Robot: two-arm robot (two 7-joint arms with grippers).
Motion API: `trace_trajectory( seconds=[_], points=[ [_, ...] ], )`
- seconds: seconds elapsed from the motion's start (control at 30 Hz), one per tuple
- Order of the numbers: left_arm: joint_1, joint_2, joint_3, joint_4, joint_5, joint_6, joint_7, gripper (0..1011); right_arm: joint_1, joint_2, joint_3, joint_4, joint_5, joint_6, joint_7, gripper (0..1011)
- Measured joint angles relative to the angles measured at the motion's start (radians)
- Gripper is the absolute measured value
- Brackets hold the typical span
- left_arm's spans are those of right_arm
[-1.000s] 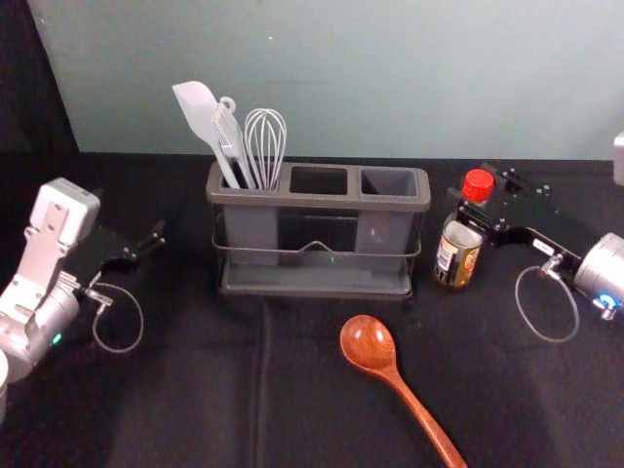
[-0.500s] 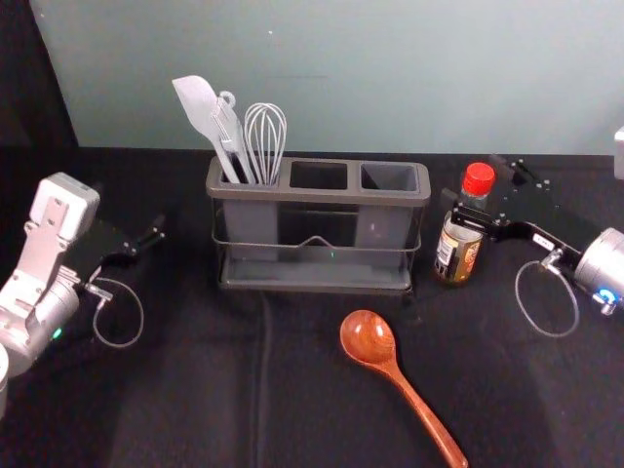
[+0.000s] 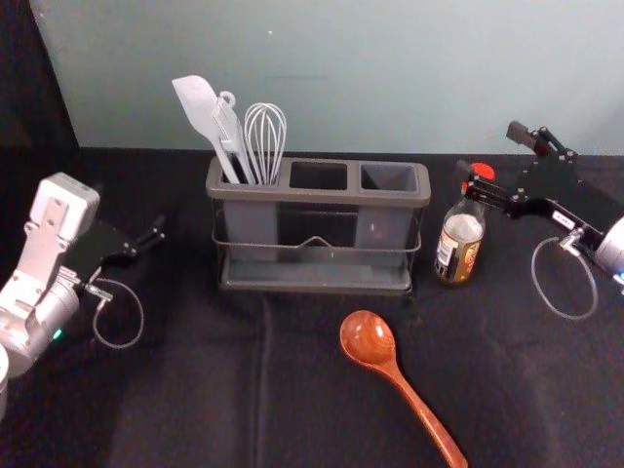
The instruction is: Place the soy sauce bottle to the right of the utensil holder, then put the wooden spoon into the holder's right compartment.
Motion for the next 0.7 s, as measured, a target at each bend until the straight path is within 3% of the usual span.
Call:
trace_trajectory(
  seconds=[0.37,0.7],
  points=[
    [0.000,0.000,0.000,0.000,0.000,0.000,0.000,1005,-0.062,0.028,0.029,-0.147,0.015,0.004,0.013,1004],
    [0.000,0.000,0.000,0.000,0.000,0.000,0.000,1005,-0.117,0.072,-0.005,-0.283,0.045,0.069,0.043,1004]
  ],
)
